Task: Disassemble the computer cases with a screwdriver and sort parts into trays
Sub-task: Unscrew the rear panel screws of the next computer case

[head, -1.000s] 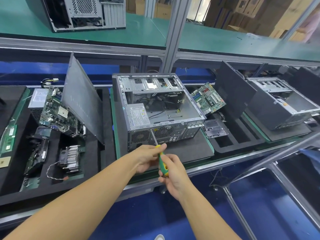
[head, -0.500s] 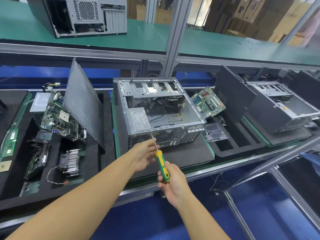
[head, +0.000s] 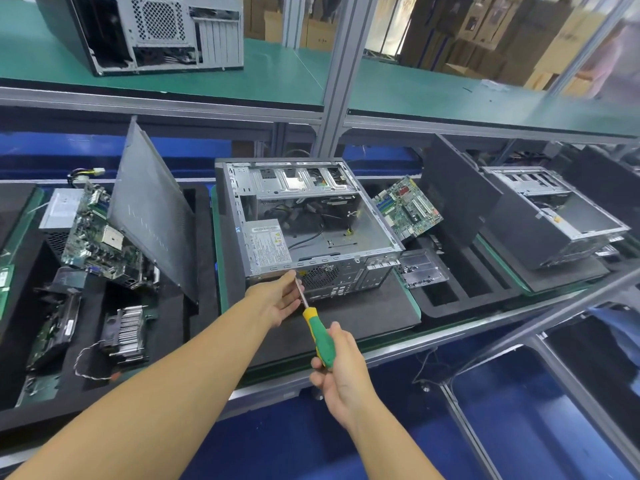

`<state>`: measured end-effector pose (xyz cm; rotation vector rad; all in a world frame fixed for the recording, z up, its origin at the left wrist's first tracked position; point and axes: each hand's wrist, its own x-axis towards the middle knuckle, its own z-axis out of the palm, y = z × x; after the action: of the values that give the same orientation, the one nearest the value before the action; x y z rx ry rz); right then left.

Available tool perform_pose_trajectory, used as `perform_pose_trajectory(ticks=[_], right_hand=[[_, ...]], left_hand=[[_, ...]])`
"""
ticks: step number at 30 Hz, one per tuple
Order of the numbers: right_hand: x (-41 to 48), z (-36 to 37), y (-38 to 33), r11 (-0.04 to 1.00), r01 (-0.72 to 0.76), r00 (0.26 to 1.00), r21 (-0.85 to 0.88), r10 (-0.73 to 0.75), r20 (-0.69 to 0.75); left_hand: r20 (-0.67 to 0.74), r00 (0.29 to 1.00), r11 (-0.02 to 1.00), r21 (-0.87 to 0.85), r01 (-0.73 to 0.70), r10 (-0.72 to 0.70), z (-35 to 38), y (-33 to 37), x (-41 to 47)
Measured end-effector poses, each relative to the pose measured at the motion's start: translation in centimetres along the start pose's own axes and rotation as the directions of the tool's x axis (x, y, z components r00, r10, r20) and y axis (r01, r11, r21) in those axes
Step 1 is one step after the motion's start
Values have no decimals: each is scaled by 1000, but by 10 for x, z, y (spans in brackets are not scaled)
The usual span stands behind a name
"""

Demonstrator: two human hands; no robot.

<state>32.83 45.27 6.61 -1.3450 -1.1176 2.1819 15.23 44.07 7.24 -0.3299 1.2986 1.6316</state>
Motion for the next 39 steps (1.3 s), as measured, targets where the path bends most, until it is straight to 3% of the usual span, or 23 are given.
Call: perform_pose_trajectory(ticks=[13,19,23,26,28,32,39], right_hand=[[-5,-6,2,970,115,993,-216,-117,5],[-13,-21,-11,971,113,986,-210,-83,145],[-7,-32,-32,986,165,973,-19,-159,168],[5,-41,-57,974,220,968,47,-224,115],[14,-53,-75,965,252,962,71,-258,85],[40,-89,-106,957,274,961,99,-277,17],[108,-186,-157,957,285,927,52,-262,-270]], left_hand=[[33,999,999,-40,-14,15,12,-4,-2],[21,999,983,-178,38,-35,11,-12,-1],[20,998,997,43,60,-61,17,-21,3],[146,983,961,268,70,-113,35,-33,7],[246,965,918,396,-13,-93,52,-41,12],[358,934,855,483,-190,5,96,-60,29],[378,926,710,653,-265,-3,197,-106,79]])
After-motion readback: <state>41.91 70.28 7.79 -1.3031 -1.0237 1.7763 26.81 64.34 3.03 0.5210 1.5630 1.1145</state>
